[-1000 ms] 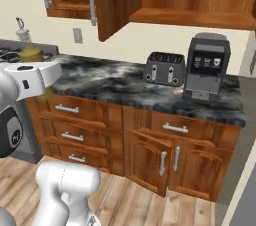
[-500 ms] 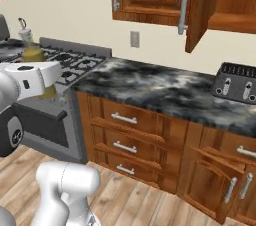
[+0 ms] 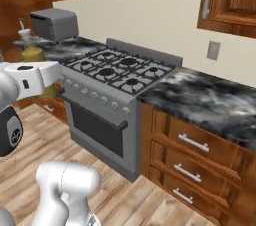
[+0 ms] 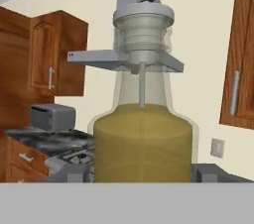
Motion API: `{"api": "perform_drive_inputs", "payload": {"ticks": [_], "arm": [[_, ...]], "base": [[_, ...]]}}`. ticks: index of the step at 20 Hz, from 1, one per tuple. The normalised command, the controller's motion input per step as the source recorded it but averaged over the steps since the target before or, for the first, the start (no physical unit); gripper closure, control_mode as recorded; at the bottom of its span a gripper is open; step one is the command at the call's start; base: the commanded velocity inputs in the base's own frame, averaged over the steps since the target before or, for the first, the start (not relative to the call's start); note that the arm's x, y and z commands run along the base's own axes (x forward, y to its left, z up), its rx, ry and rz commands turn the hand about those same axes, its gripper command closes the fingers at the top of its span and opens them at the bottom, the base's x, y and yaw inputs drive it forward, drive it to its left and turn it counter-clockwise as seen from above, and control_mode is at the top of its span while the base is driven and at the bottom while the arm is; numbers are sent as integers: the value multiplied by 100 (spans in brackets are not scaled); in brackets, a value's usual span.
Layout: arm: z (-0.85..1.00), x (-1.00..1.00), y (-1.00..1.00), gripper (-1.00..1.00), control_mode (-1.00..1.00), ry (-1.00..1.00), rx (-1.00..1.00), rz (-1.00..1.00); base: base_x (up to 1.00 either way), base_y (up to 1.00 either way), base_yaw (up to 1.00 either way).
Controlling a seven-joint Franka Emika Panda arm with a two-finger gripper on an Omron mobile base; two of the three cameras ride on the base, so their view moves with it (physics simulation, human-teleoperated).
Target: Move the condiment bottle and oil and vinegar bottle from the cabinet to the dining counter.
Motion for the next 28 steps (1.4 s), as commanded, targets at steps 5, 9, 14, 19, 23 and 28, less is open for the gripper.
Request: {"api": "perform_drive_inputs", "payload": {"ticks": [5,9,14,19,23,28], "arm": [[0,0,0,100,100,0,0,0],[0,0,0,100,100,0,0,0],[0,0,0,100,100,0,0,0],[0,0,0,100,100,0,0,0],[0,0,0,100,100,0,0,0],[0,0,0,100,100,0,0,0]], "base": [[0,70,47],[4,62,48],[0,54,50],[19,36,50],[47,20,46],[91,3,36]]}}
